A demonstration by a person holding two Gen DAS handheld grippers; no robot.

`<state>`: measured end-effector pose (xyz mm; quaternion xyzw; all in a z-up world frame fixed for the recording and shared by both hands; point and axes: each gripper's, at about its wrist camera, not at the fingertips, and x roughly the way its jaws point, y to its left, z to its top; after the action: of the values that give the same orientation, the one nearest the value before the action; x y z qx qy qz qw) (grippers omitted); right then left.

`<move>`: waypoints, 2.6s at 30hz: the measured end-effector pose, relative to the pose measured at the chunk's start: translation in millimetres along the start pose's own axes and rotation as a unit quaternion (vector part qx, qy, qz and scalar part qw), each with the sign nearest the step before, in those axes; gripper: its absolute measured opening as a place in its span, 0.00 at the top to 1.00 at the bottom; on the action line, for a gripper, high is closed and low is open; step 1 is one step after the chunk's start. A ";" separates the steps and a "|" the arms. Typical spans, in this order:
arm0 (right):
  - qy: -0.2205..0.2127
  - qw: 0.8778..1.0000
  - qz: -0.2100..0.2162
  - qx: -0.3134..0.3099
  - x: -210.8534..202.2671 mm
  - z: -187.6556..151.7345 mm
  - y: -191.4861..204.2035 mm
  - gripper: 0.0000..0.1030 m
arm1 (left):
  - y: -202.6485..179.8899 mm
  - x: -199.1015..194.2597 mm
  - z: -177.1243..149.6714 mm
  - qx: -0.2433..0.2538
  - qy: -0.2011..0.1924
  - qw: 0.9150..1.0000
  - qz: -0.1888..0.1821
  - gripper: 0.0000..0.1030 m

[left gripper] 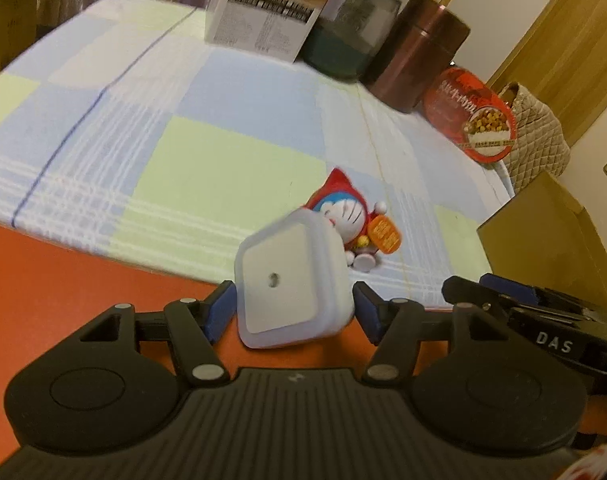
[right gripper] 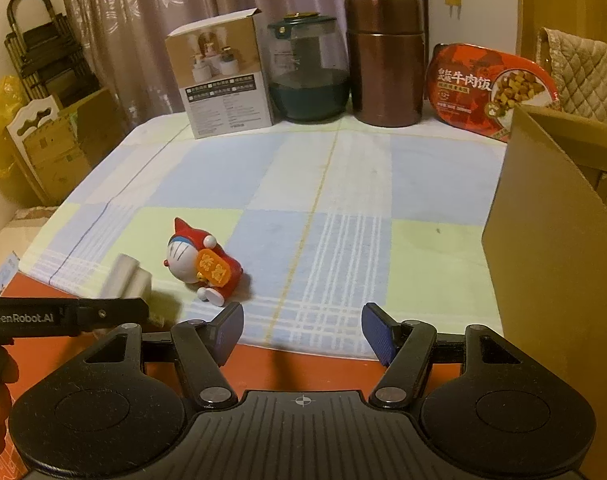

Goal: Organize rigid objects
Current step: 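Grasp the white square night light with the left tool, then grasp the red Doraemon figure with the right tool while the left tool holds the night light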

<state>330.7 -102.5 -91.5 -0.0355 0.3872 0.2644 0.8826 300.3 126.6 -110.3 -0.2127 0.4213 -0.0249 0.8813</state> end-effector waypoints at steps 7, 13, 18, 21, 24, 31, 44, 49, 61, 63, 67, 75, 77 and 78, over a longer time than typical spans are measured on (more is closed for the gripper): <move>0.000 1.000 0.003 0.001 -0.4 0.5 0.7 0.39 | 4.4 3.4 0.6 -0.011 -0.002 1.000 -0.008 0.43; 0.003 1.000 0.001 -0.003 0.1 0.5 1.7 0.39 | 14.2 3.0 2.6 -0.050 0.002 0.998 -0.032 0.43; 0.001 1.000 -0.002 -0.003 -0.6 1.0 1.8 0.39 | 14.3 2.8 4.9 -0.044 0.000 0.999 -0.023 0.42; 0.002 1.000 -0.002 -0.004 -0.4 0.8 1.3 0.39 | 6.2 2.6 4.5 -0.012 -0.001 1.000 0.003 0.42; 0.000 1.000 -0.005 -0.001 -0.8 1.5 0.0 0.39 | 6.1 2.8 3.0 -0.014 -0.002 1.000 0.001 0.39; 0.002 1.000 -0.005 0.001 -1.0 2.2 -1.2 0.39 | -4.3 4.5 -0.7 0.021 0.002 1.000 0.007 0.42; -0.002 1.000 0.006 0.003 -1.4 2.2 2.8 0.39 | -7.2 -9.9 5.7 0.057 -0.030 0.997 0.044 0.43; -0.010 0.999 0.032 -0.006 1.5 4.7 16.7 0.39 | 3.3 -19.8 13.7 0.057 -0.047 0.995 0.066 0.43; -0.041 0.991 0.073 -0.105 37.9 13.3 58.6 0.39 | 24.4 -32.4 24.8 0.039 -0.065 0.993 0.086 0.43; -0.041 0.989 0.074 -0.123 45.6 11.9 63.2 0.39 | 25.8 -32.1 24.8 0.037 -0.066 0.993 0.087 0.43; -0.036 0.981 0.060 -0.179 62.0 6.9 71.1 0.39 | 28.5 -30.5 24.5 0.034 -0.064 0.993 0.090 0.43; -0.041 0.971 0.043 -0.232 81.2 -4.4 74.5 0.39 | 29.0 -27.9 21.9 0.033 -0.060 0.994 0.088 0.43; -0.046 0.969 0.043 -0.240 82.1 -5.5 75.9 0.40 | 28.7 -27.7 21.5 0.035 -0.059 0.994 0.090 0.43; -0.045 0.968 0.046 -0.241 83.3 -5.8 76.5 0.40 | 28.6 -27.7 21.4 0.035 -0.059 0.993 0.091 0.43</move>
<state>335.8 -1.8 -143.1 -0.2175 0.2729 0.3916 0.8514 294.7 166.3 -89.5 -0.1432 0.3847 0.0532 0.9103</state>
